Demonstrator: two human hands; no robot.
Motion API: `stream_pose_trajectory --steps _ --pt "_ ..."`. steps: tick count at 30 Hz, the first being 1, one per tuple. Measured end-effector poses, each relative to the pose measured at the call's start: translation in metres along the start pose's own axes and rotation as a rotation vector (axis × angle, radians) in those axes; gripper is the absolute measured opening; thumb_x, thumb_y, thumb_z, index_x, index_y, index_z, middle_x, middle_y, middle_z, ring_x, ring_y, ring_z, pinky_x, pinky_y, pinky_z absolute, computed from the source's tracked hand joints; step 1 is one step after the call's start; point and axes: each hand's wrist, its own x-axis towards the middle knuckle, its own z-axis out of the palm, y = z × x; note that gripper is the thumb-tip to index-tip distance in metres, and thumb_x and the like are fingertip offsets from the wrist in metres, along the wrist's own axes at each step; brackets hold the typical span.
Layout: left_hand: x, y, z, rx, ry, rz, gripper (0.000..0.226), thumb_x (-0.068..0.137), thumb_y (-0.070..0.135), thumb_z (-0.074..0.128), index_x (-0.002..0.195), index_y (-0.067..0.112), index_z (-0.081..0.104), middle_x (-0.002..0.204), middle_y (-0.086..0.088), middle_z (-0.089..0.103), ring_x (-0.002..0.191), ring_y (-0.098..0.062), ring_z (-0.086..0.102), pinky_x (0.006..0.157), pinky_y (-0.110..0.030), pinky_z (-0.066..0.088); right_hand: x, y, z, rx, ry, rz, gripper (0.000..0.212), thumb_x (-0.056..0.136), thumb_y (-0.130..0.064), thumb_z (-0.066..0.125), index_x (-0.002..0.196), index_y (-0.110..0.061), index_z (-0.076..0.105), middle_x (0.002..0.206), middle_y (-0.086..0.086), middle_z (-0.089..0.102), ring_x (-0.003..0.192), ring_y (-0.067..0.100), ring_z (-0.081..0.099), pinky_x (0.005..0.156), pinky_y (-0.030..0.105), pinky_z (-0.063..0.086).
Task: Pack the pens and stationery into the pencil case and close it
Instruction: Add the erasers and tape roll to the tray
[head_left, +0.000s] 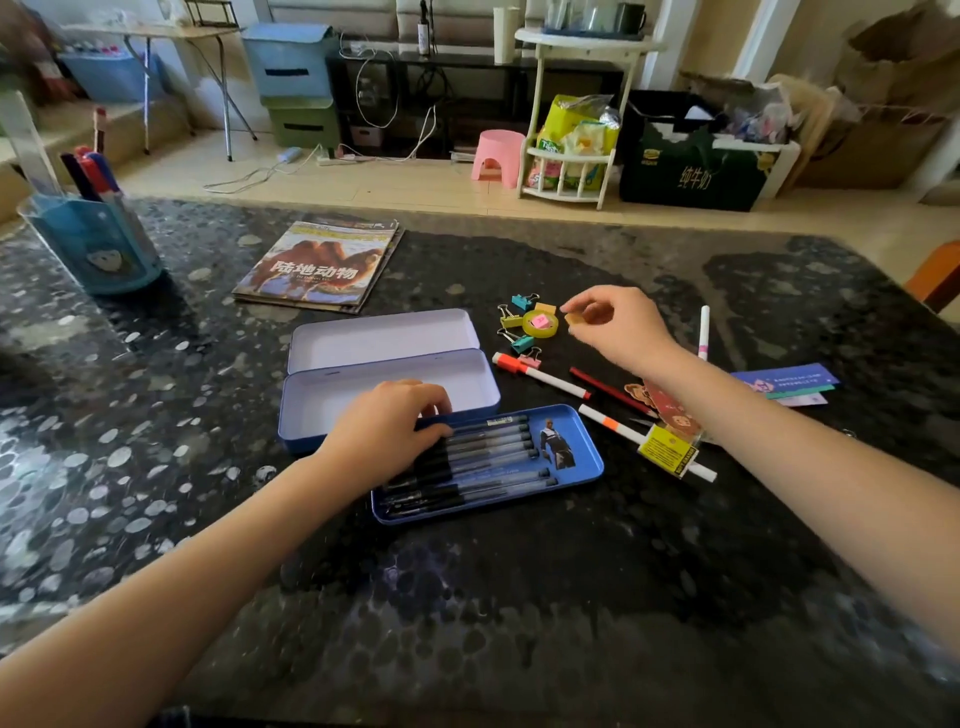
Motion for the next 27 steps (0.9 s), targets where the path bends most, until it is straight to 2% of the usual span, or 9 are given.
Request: stream_pose_trajectory --steps 4,7,10,13,18,22,24,25,27 --pt "0.002 0.000 -0.002 -0.048 -0.026 -0.030 0.015 0.086 0.027 0.064 0.101 0.023 0.065 0.092 0.008 0.059 0.084 -0.012 0.057 0.079 -0.030 0.051 -0.059 -0.021 -0.027 0.191 -0.258 0.050 0.016 0.077 -0.014 0.076 0.091 -0.015 0.069 0.084 0.002 0.071 0.077 0.011 0.068 0.071 0.023 0.055" --pt "0.002 0.000 -0.002 -0.069 -0.034 -0.046 0.014 0.085 0.026 0.066 0.099 0.023 0.065 0.090 0.008 0.059 0.084 -0.013 0.058 0.081 -0.032 0.052 -0.081 -0.024 -0.027 0.100 -0.362 0.014 0.010 0.079 -0.015 0.074 0.088 -0.017 0.071 0.080 -0.002 0.073 0.076 0.005 0.069 0.069 0.019 0.054" --pt "0.002 0.001 -0.001 -0.064 -0.043 -0.053 0.015 0.086 0.026 0.065 0.100 0.023 0.065 0.095 0.004 0.063 0.086 -0.014 0.058 0.081 -0.033 0.052 -0.084 -0.019 -0.015 -0.034 -0.312 -0.016 0.008 0.080 -0.018 0.073 0.086 -0.023 0.070 0.082 -0.006 0.071 0.080 0.004 0.065 0.072 0.020 0.052" --pt "0.001 0.003 -0.001 -0.021 -0.045 -0.035 0.017 0.087 0.026 0.064 0.103 0.022 0.064 0.101 0.002 0.064 0.088 -0.015 0.058 0.082 -0.035 0.052 -0.087 -0.011 -0.004 -0.090 -0.285 -0.022 0.009 0.082 -0.016 0.070 0.085 -0.023 0.065 0.086 -0.007 0.067 0.081 0.001 0.061 0.069 0.017 0.047" --pt "0.002 0.004 -0.003 -0.024 -0.060 -0.026 0.018 0.087 0.024 0.063 0.105 0.022 0.063 0.104 0.001 0.064 0.088 -0.013 0.056 0.082 -0.030 0.050 -0.088 -0.002 0.012 -0.192 -0.162 -0.103 0.007 0.084 -0.015 0.067 0.085 -0.021 0.064 0.104 -0.005 0.051 0.095 0.007 0.051 0.082 0.023 0.045" --pt "0.001 0.007 -0.001 0.004 -0.048 -0.010 0.025 0.091 0.026 0.058 0.115 0.024 0.055 0.110 0.003 0.062 0.086 -0.010 0.049 0.078 -0.024 0.043 -0.085 -0.002 0.008 -0.172 -0.211 -0.084 0.009 0.086 -0.014 0.066 0.083 -0.023 0.063 0.095 -0.005 0.055 0.084 0.006 0.055 0.074 0.019 0.045" --pt "-0.001 0.010 -0.001 0.033 -0.034 0.009 0.028 0.092 0.035 0.053 0.118 0.025 0.052 0.115 0.004 0.060 0.087 -0.009 0.047 0.077 -0.023 0.039 -0.074 -0.003 0.003 -0.138 -0.137 -0.099 0.008 0.087 -0.012 0.064 0.087 -0.020 0.064 0.093 -0.004 0.057 0.081 0.004 0.055 0.071 0.019 0.046" --pt "-0.001 0.011 -0.001 0.042 -0.044 0.019 0.033 0.090 0.043 0.052 0.119 0.027 0.050 0.119 0.005 0.059 0.090 -0.009 0.048 0.079 -0.023 0.038 -0.064 -0.003 0.002 -0.121 -0.085 -0.107 0.010 0.088 -0.010 0.062 0.091 -0.019 0.064 0.094 -0.002 0.060 0.084 0.007 0.056 0.074 0.023 0.049" --pt "-0.002 0.015 -0.003 0.078 -0.151 0.042 0.062 0.078 0.067 0.052 0.128 0.032 0.042 0.129 0.008 0.049 0.107 -0.011 0.047 0.091 -0.030 0.036 -0.040 -0.004 0.003 -0.137 -0.025 -0.108 0.018 0.090 -0.006 0.057 0.102 -0.017 0.063 0.103 0.004 0.062 0.095 0.016 0.059 0.083 0.031 0.050"
